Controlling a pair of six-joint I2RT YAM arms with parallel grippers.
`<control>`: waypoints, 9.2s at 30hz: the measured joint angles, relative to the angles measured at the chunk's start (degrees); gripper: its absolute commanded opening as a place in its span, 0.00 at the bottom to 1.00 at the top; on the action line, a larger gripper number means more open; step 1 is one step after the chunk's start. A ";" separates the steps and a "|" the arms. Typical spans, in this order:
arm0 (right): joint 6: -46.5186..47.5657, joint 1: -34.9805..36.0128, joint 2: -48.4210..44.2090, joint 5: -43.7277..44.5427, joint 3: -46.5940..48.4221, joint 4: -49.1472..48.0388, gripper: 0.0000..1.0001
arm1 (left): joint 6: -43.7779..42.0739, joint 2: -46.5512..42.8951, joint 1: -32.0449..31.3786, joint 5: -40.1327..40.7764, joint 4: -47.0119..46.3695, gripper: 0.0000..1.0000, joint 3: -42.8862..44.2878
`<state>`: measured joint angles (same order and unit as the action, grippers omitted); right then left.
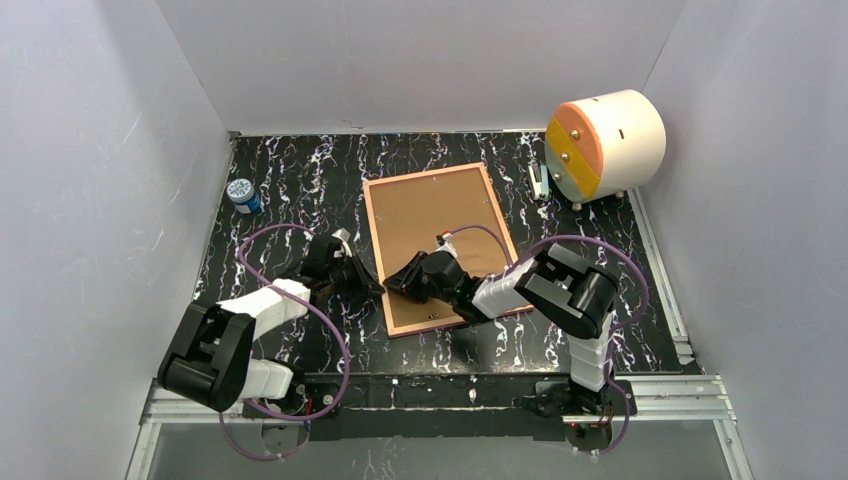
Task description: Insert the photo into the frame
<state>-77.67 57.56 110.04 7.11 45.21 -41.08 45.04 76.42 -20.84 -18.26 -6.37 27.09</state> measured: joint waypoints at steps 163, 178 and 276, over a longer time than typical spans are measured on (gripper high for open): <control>44.33 -10.03 -8.96 -28.33 14.16 57.00 0.38 | -2.40 -1.95 -2.14 -5.99 13.62 0.25 1.03; 47.06 -8.94 -9.01 -29.66 13.38 58.84 0.36 | -2.45 -1.25 -2.12 -6.10 14.01 0.25 1.60; 38.71 2.97 28.76 11.43 86.27 95.51 0.11 | -2.91 -35.34 -2.43 14.05 32.09 0.98 7.78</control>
<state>-38.96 60.53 138.80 18.55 131.48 54.43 42.13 41.08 -23.27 -4.21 25.71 34.87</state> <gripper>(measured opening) 0.233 0.982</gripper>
